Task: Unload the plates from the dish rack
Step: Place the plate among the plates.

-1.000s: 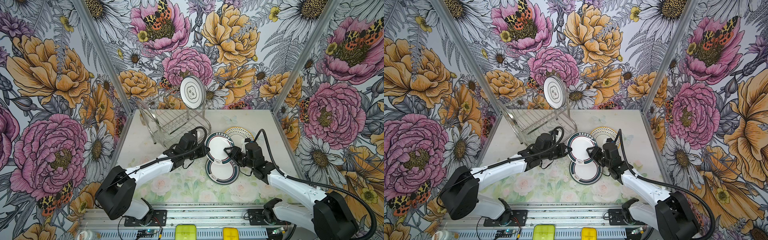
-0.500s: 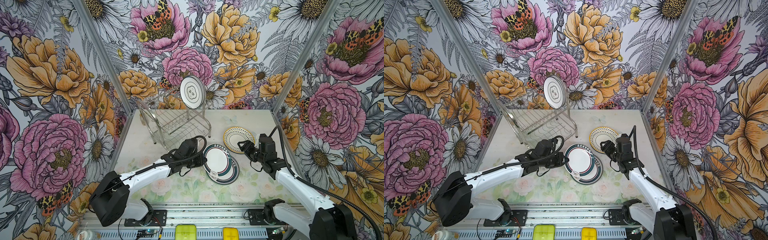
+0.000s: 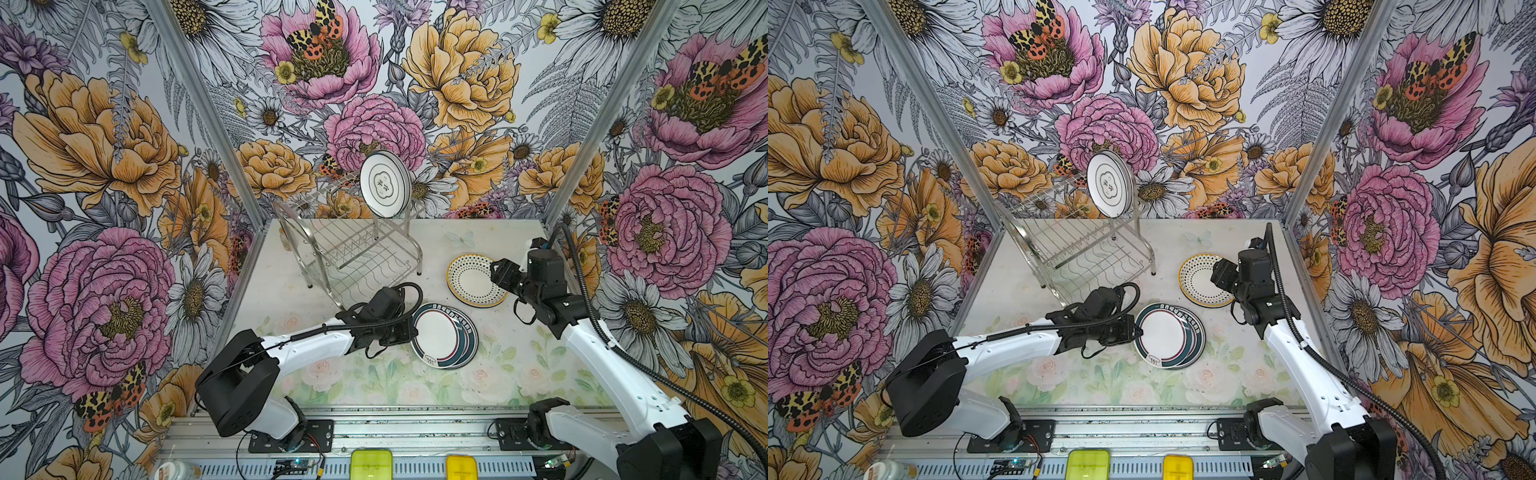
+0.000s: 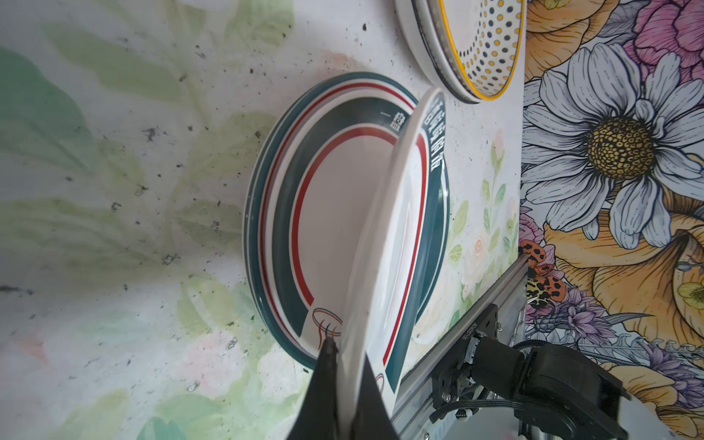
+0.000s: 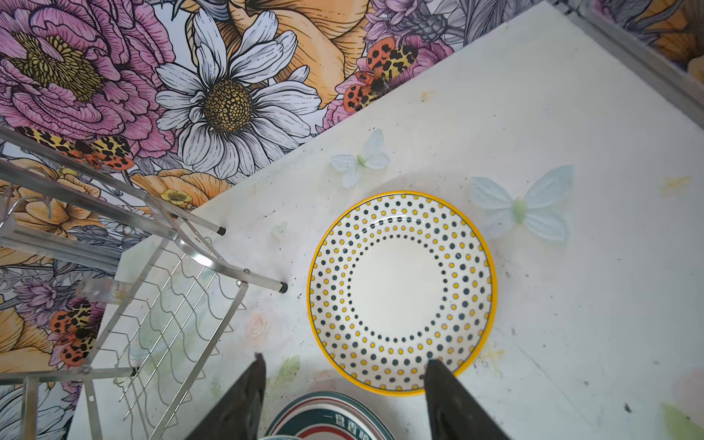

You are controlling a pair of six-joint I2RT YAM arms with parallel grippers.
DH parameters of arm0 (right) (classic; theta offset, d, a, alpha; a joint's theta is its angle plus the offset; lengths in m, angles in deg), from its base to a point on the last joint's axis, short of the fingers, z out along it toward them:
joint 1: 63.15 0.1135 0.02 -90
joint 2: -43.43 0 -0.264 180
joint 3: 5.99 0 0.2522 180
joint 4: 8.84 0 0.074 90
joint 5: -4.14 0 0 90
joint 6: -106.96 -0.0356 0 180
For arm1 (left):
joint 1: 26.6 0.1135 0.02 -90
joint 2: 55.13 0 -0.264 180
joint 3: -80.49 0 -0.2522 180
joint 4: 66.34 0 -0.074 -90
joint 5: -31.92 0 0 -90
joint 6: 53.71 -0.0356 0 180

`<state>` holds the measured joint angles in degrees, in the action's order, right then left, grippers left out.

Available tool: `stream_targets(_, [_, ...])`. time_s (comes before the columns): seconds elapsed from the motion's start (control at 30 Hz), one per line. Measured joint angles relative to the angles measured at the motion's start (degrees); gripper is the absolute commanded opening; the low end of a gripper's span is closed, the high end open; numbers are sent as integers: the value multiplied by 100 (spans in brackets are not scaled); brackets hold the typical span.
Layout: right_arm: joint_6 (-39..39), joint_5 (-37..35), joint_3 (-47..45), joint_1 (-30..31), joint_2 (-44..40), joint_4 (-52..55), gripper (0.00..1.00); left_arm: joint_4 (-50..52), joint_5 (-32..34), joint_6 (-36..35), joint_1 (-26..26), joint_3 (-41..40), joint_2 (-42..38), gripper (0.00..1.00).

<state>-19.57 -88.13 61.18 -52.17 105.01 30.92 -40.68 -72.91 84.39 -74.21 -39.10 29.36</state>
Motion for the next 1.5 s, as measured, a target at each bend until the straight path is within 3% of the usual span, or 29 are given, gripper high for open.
stream_targets(0.2, [328, -326, 120, 0, 20, 251, 68, -175, -2, 111, -24, 11, 195, 0])
stream_targets(0.47, [494, -374, 120, 2, 151, 400, 69, -227, -4, 275, -26, 127, 396, 11])
stream_targets(0.83, [629, -372, 188, 22, 271, 450, 69, 109, -4, 264, -74, 273, 638, 41])
stream_targets(1.0, [695, -369, 271, 118, 428, 466, 69, 330, 17, 249, -122, 457, 680, 49])
stream_targets(1.5, [922, -422, 570, 557, 765, 505, 70, 1314, 400, 144, -306, 984, 951, 59])
